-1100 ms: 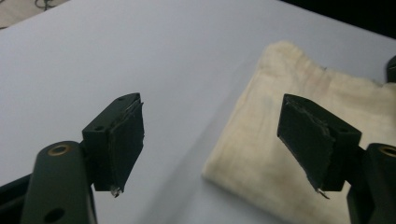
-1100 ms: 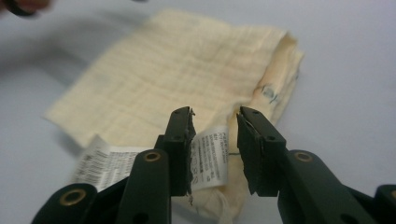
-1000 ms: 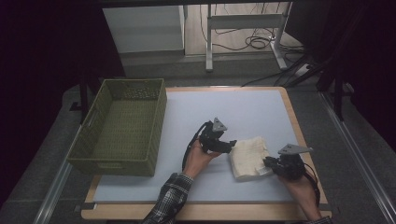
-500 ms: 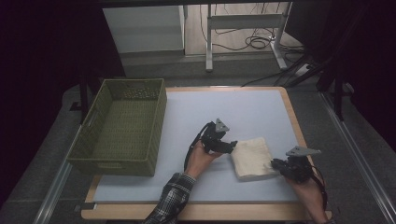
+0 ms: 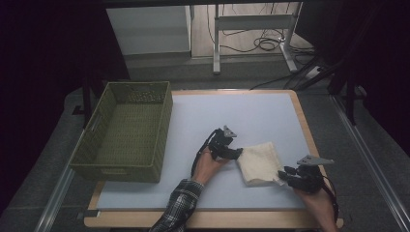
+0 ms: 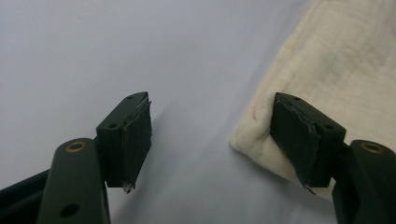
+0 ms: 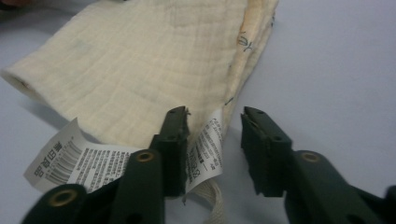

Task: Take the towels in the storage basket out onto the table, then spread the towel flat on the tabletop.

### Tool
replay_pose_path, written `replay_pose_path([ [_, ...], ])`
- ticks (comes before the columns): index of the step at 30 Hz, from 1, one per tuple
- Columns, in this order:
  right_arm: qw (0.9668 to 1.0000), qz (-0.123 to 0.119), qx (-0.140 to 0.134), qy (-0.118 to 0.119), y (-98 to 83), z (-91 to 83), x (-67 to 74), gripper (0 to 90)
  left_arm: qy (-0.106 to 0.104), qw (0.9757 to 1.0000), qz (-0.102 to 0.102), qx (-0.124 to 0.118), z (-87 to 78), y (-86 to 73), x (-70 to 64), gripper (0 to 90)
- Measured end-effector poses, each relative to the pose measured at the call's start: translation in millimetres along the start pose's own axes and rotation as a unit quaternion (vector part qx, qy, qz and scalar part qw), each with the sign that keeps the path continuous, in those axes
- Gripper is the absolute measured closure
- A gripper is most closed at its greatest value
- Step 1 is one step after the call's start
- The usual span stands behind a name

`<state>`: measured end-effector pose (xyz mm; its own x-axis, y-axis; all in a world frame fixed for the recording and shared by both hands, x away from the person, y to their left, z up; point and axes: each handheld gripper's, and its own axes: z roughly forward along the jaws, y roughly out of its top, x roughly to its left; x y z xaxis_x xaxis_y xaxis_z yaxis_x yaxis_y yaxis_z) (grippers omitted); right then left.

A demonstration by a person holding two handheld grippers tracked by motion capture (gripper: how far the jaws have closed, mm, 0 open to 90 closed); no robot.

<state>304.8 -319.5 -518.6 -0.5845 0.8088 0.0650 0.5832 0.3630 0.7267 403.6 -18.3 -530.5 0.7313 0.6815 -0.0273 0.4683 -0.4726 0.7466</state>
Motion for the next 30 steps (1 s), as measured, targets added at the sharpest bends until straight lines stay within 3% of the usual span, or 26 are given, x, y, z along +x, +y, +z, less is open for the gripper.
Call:
replay_pose_path([
  [2, 1.0, 0.002, -0.004, 0.001, 1.8, -2.3, 1.7, 54.6, -0.01, 0.9999, -0.008, -0.006, -5.7, 1.5, -0.9, 31.7],
  [8, 1.0, 0.009, 0.001, -0.002, -0.9, 4.0, 2.9, 49.0, -0.023, 0.9995, -0.01, 0.02, 0.9, -2.2, -2.2, 35.0],
  [9, 1.0, 0.009, 0.001, -0.002, -1.6, 3.8, 3.9, 49.1, -0.035, 0.9992, -0.017, 0.013, 2.1, -3.0, -1.3, 37.2],
  [12, 0.9999, 0.013, 0.002, -0.002, -3.5, 3.0, 7.3, 49.4, -0.042, 0.9989, -0.017, 0.014, 2.5, -2.2, -4.5, 47.4],
  [16, 0.9998, 0.019, 0.008, -0.001, -3.0, 2.3, 11.0, 60.3, -0.062, 0.9972, -0.026, 0.033, 1.8, 2.3, -10.5, 69.1],
  [18, 0.9992, 0.032, 0.01, 0.02, -3.0, 2.2, 9.9, 74.6, -0.076, 0.9958, -0.032, 0.039, 2.1, 4.1, -10.7, 78.2],
  [19, 0.9981, 0.042, 0.01, 0.045, -3.6, 2.8, 8.8, 78.8, -0.074, 0.9961, -0.028, 0.038, 2.1, 4.1, -11.8, 80.1],
  [20, 0.9973, 0.049, 0.008, 0.054, -4.8, 3.7, 8.1, 79.2, -0.072, 0.9966, -0.021, 0.035, 1.8, 3.8, -12.8, 80.7],
  [24, 0.9976, 0.041, 0.003, 0.055, -5.6, 2.9, 8.7, 81.4, -0.055, 0.9982, 0.006, 0.022, 0.1, 2.2, -16.8, 82.2],
  [30, 0.9979, 0.03, -0.009, 0.056, -0.3, -1.2, 12.6, 81.8, -0.053, 0.9985, 0.008, 0.002, -10.2, 4.7, -12.9, 82.2],
])
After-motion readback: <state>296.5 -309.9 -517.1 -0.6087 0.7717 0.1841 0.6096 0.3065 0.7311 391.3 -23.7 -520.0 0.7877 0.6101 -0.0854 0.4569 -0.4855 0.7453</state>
